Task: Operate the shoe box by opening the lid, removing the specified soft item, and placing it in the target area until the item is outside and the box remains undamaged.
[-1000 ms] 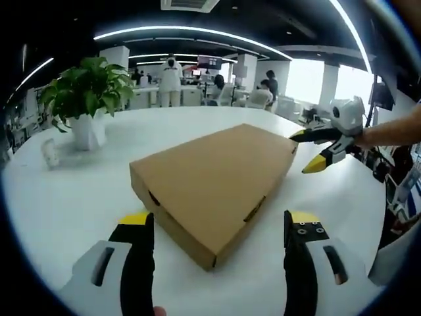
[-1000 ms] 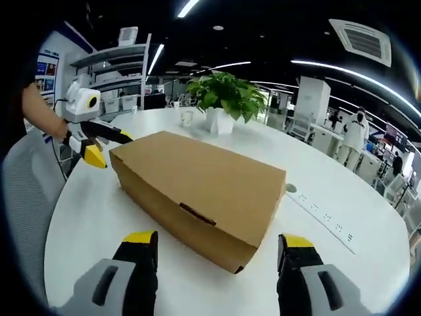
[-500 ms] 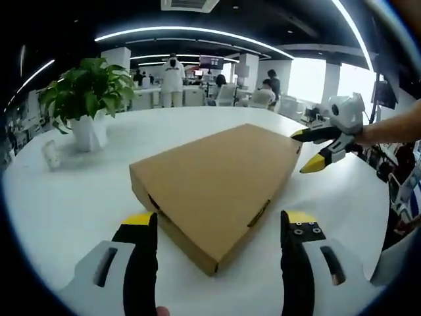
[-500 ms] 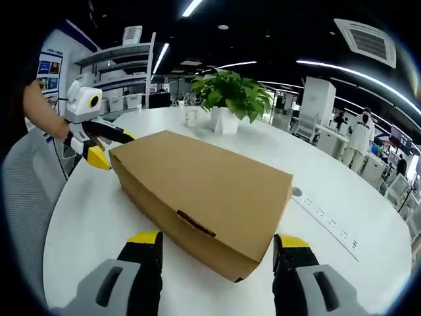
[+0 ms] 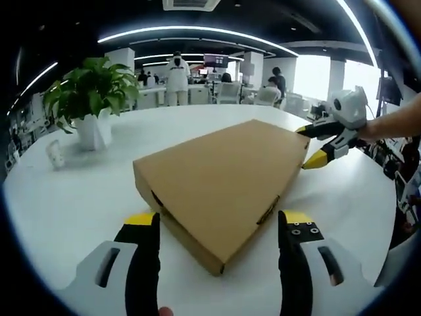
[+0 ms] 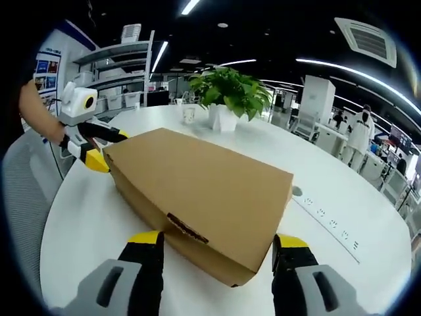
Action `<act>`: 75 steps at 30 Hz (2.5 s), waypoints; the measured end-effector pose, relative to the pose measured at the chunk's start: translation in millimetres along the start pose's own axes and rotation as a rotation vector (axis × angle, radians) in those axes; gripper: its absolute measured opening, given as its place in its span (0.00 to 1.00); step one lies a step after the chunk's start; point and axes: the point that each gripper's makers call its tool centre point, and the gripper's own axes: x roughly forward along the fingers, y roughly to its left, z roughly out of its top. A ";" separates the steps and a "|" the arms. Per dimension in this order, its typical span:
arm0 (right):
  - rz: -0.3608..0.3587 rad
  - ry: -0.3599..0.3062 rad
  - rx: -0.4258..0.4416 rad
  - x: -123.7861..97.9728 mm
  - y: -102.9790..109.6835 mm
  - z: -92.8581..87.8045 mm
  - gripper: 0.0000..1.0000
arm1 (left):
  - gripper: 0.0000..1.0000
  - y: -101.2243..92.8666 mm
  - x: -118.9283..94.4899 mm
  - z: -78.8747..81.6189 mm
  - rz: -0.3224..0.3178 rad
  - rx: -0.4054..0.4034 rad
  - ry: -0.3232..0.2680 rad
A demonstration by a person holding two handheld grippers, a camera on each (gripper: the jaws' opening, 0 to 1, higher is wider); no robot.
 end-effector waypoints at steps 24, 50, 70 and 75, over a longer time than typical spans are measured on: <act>-0.002 0.028 0.059 1.3 5.7 -2.0 0.64 | 0.68 3.6 2.6 -1.4 -0.007 0.007 0.018; -0.072 0.020 0.125 -4.3 15.3 -7.2 0.63 | 0.66 10.1 0.0 -2.6 -0.067 0.037 0.033; -0.144 0.027 0.172 -5.9 35.4 -6.1 0.63 | 0.66 22.4 -2.1 -3.1 -0.140 0.074 0.052; -0.161 0.028 0.182 -5.5 39.7 -5.4 0.63 | 0.66 25.7 -2.5 -3.1 -0.156 0.083 0.056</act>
